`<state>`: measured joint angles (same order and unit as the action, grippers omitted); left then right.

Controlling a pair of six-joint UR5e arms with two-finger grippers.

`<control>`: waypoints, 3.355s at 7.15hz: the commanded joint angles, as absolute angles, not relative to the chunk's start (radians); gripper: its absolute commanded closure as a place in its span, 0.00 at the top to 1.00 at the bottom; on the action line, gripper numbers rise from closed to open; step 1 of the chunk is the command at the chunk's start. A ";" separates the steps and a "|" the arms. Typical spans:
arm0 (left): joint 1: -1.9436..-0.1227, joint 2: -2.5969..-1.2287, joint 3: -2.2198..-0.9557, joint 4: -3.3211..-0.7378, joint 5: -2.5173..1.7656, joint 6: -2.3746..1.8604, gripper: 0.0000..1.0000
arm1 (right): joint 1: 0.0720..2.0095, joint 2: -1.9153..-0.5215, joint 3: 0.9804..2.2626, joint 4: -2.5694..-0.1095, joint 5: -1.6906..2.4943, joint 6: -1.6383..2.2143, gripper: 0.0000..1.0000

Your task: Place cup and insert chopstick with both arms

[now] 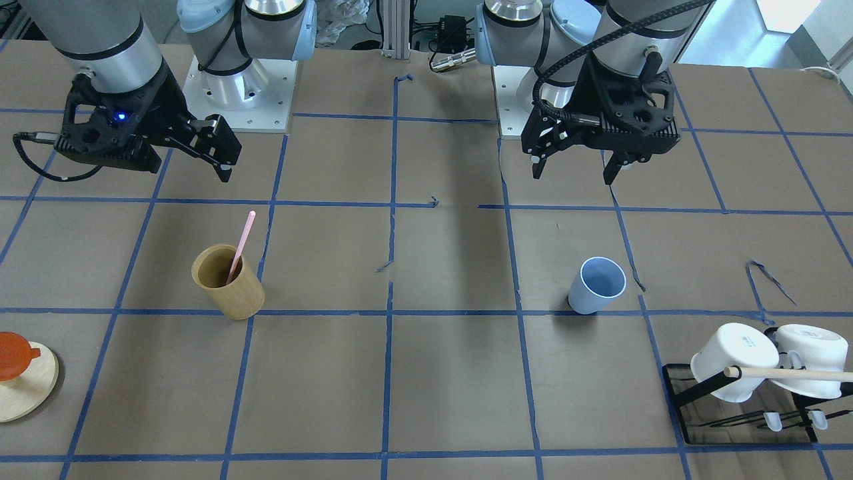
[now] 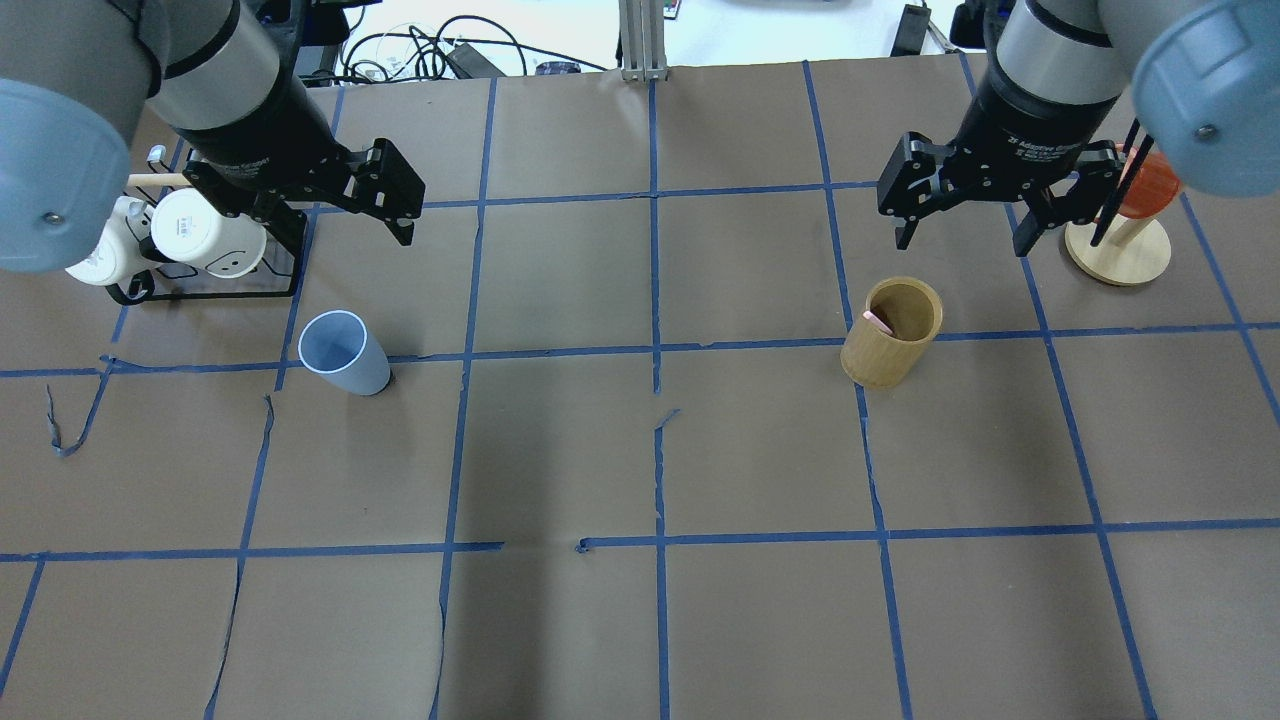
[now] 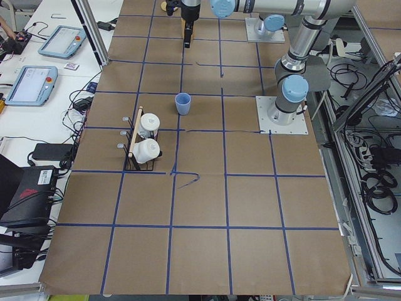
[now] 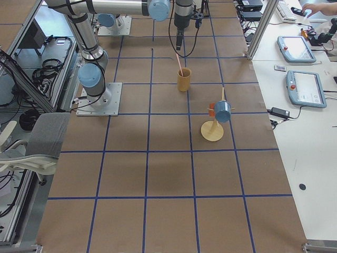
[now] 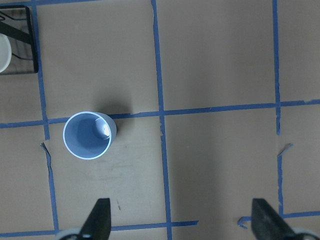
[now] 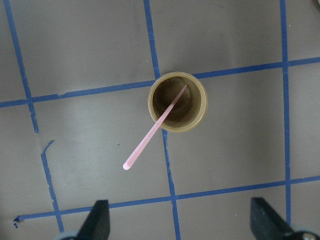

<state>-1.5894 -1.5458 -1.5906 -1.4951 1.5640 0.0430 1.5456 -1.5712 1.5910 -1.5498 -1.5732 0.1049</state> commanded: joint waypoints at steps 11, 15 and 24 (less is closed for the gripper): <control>-1.589 -1.545 -1.589 -1.494 1.563 0.043 1.00 | 1.519 -1.554 1.591 -1.562 -1.556 0.302 1.00; -1.563 -1.613 -1.609 -1.482 1.565 0.137 1.00 | 1.519 -1.479 1.659 -1.557 -1.528 0.599 1.00; -1.482 -1.844 -1.867 -1.141 1.663 0.195 0.00 | 1.519 -1.399 1.692 -1.588 -1.374 0.601 0.67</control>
<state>-1.4824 -1.8387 -1.8698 -1.1243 1.6613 0.1959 1.5186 -1.4025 1.6891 -1.5933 -1.3912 0.6021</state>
